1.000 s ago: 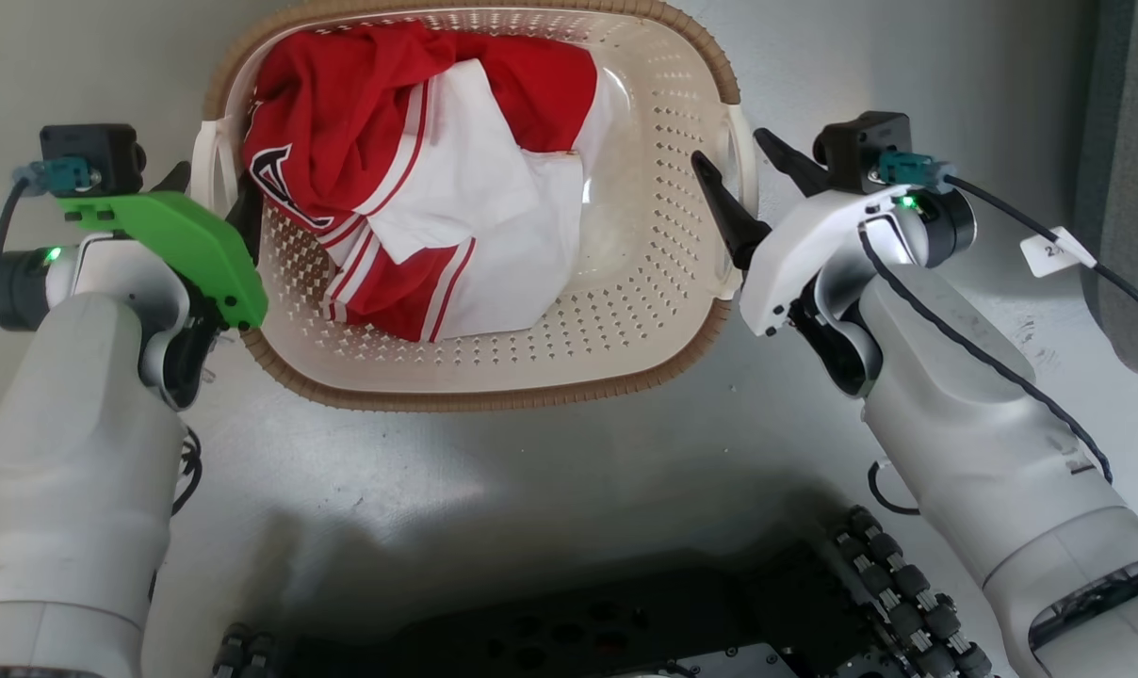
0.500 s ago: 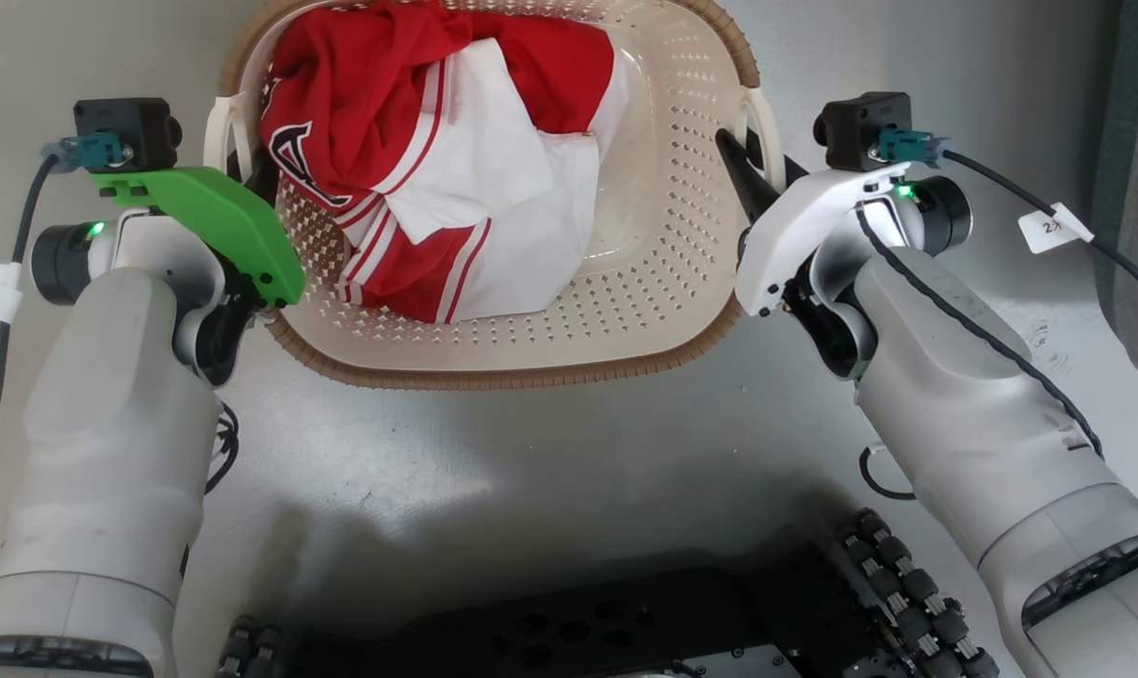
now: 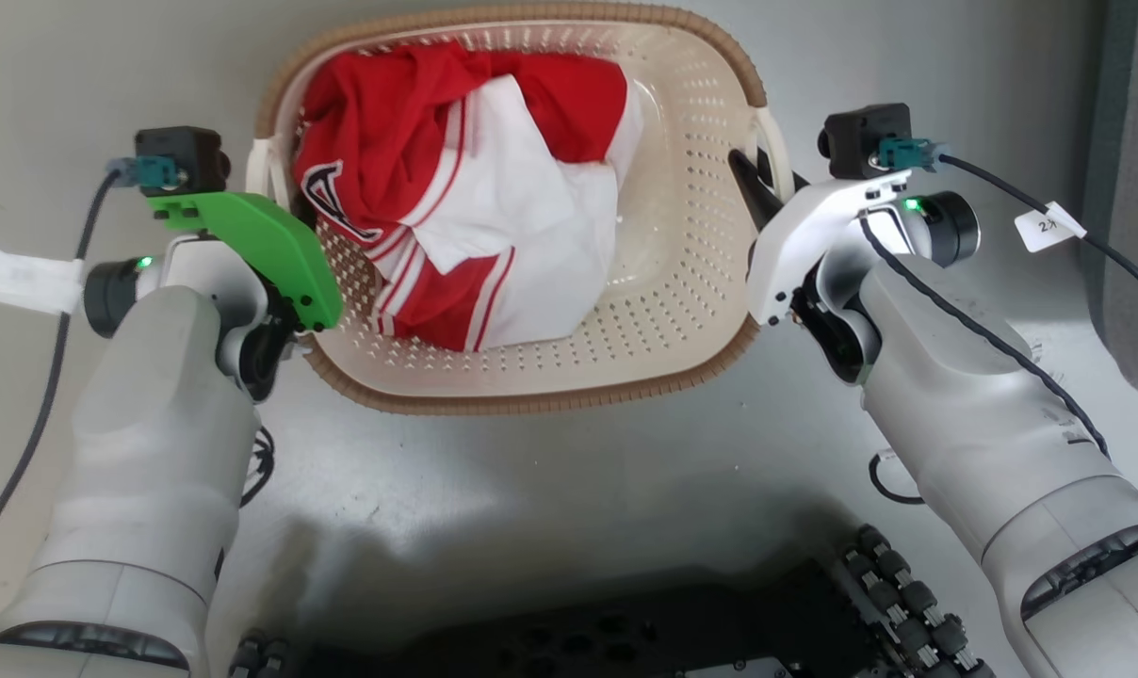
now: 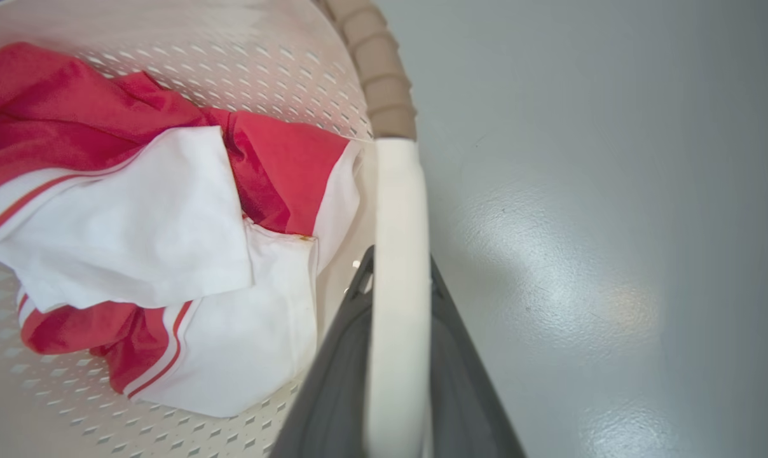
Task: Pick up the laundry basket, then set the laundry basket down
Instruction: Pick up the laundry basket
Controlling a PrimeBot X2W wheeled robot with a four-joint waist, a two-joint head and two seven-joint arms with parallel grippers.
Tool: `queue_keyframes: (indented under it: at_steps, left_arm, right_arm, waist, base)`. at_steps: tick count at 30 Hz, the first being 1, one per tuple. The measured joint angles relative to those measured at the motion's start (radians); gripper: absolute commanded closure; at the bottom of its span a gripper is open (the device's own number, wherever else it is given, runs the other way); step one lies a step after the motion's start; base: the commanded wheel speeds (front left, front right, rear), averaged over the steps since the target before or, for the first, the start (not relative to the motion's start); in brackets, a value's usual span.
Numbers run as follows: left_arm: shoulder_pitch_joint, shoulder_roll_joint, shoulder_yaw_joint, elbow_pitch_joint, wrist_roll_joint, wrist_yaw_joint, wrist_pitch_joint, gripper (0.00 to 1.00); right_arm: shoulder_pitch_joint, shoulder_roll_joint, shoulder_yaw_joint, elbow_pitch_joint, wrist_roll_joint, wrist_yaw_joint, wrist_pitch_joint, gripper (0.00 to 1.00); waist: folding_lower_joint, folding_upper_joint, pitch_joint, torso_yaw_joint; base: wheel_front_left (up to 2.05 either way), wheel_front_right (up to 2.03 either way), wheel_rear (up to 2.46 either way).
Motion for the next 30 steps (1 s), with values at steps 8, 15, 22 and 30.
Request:
queue_keyframes:
  at_steps: [8,15,22,30]
  left_arm:
    - [0.000,-0.011,-0.025,0.019,-0.045,0.000,0.023,1.00]
    - [0.005,-0.017,-0.044,0.044,-0.080,0.000,0.032,1.00]
    - [0.041,-0.030,-0.058,0.075,-0.124,0.000,0.076,1.00]
    - [0.080,-0.039,-0.081,0.100,-0.176,0.001,0.136,1.00]
  right_arm:
    - [-0.005,-0.002,0.012,0.049,0.009,0.011,0.000,1.00]
    - [-0.004,0.001,0.032,0.085,0.041,0.018,0.000,1.00]
    - [0.017,0.005,0.052,0.129,0.071,0.026,0.043,1.00]
    - [0.058,0.006,0.072,0.152,0.120,0.035,0.102,1.00]
  waist:
    - [0.0000,0.0000,-0.057,0.005]
    - [0.0000,0.0000,-0.117,0.010]
    - [0.0000,0.0000,-0.202,0.015]
    - [0.0000,0.0000,-0.297,0.020]
  base:
    - [0.00,0.00,0.00]
    - [0.00,0.00,0.00]
    - [0.00,0.00,0.00]
    - [0.00,0.00,0.00]
